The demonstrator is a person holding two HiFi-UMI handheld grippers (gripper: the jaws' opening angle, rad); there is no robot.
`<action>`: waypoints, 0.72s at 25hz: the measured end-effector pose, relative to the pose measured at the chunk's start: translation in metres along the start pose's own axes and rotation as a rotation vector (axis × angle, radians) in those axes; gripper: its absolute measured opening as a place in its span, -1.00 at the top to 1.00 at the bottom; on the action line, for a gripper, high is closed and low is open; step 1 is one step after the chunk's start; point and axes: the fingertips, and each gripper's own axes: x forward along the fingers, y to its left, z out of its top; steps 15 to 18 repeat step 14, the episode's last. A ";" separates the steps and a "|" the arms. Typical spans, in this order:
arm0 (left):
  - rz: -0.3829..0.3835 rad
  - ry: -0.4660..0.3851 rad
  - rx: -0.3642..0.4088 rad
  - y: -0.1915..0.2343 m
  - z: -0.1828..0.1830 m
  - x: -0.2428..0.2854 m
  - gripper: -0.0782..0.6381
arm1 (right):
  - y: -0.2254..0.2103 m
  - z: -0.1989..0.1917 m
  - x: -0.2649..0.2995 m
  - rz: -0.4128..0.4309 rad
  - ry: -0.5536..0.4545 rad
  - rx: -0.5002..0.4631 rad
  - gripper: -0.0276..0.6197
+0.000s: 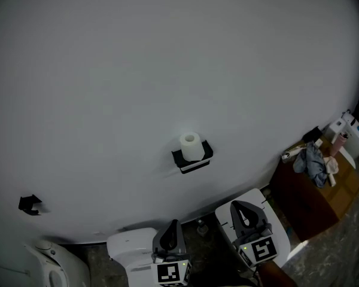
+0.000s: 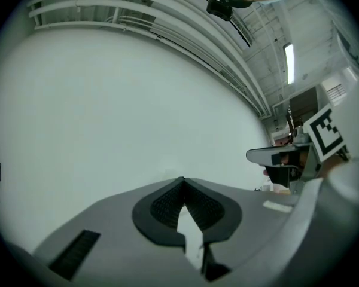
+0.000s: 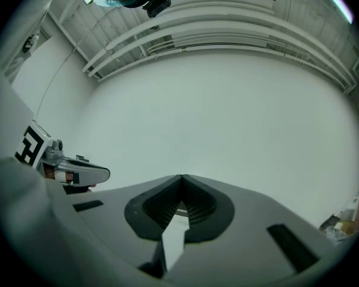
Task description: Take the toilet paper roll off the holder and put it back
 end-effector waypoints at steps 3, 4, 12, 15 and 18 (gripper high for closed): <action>-0.002 0.004 0.000 0.004 -0.001 -0.003 0.77 | -0.003 -0.002 -0.004 -0.020 0.005 0.001 0.90; -0.008 -0.002 0.001 0.004 0.001 -0.003 0.77 | -0.002 -0.001 -0.004 -0.023 0.005 0.002 0.90; -0.032 -0.008 -0.018 0.002 0.003 -0.001 0.77 | 0.002 0.001 -0.004 -0.027 0.007 -0.014 0.90; -0.035 -0.012 -0.021 0.003 0.003 0.001 0.77 | 0.003 0.001 -0.001 -0.022 0.007 -0.020 0.90; -0.035 -0.012 -0.021 0.003 0.003 0.001 0.77 | 0.003 0.001 -0.001 -0.022 0.007 -0.020 0.90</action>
